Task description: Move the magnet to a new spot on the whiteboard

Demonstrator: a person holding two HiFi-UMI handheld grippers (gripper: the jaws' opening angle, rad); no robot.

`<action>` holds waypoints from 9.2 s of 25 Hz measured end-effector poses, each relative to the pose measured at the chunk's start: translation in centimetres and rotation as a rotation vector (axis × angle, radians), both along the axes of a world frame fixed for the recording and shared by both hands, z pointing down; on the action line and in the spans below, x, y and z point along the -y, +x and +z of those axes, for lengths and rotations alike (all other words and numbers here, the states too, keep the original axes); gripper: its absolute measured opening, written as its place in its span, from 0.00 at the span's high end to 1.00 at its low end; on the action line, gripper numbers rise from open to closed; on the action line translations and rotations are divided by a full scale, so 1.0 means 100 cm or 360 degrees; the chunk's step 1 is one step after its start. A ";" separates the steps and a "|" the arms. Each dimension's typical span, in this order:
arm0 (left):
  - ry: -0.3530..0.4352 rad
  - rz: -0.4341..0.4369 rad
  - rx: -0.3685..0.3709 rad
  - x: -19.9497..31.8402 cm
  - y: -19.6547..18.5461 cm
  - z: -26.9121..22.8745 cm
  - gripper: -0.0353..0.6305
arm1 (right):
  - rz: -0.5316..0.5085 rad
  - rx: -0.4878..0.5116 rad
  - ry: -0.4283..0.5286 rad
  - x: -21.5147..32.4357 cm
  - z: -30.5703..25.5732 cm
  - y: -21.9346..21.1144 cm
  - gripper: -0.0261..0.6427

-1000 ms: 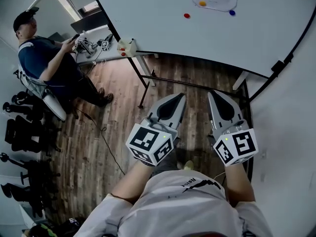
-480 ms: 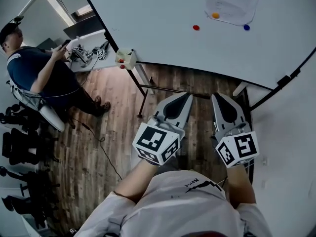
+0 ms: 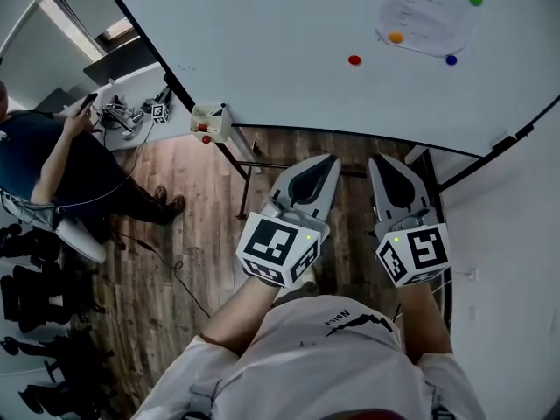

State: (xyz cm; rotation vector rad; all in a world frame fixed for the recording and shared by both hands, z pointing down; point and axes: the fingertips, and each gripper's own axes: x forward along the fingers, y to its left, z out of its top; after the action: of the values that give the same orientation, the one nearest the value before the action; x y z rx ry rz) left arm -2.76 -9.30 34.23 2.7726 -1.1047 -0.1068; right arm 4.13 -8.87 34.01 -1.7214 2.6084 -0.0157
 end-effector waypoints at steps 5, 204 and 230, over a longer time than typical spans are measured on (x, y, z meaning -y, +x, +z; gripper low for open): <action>-0.0031 0.0032 -0.0021 0.027 -0.007 0.008 0.93 | 0.0066 -0.0073 0.0005 0.025 0.006 -0.006 0.94; 0.0468 0.0062 -0.0060 0.205 0.099 -0.193 0.93 | 0.0360 -0.0649 0.0733 0.236 -0.251 0.099 0.77; 0.0478 0.0095 -0.0067 0.205 0.084 -0.186 0.93 | 0.0637 -0.0893 0.0606 0.252 -0.253 0.096 0.77</action>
State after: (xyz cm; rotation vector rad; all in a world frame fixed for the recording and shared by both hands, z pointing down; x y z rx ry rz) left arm 5.64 -29.82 15.60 3.0453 -1.0728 -0.3496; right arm 13.68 -34.04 8.73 -2.2829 2.2662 1.0281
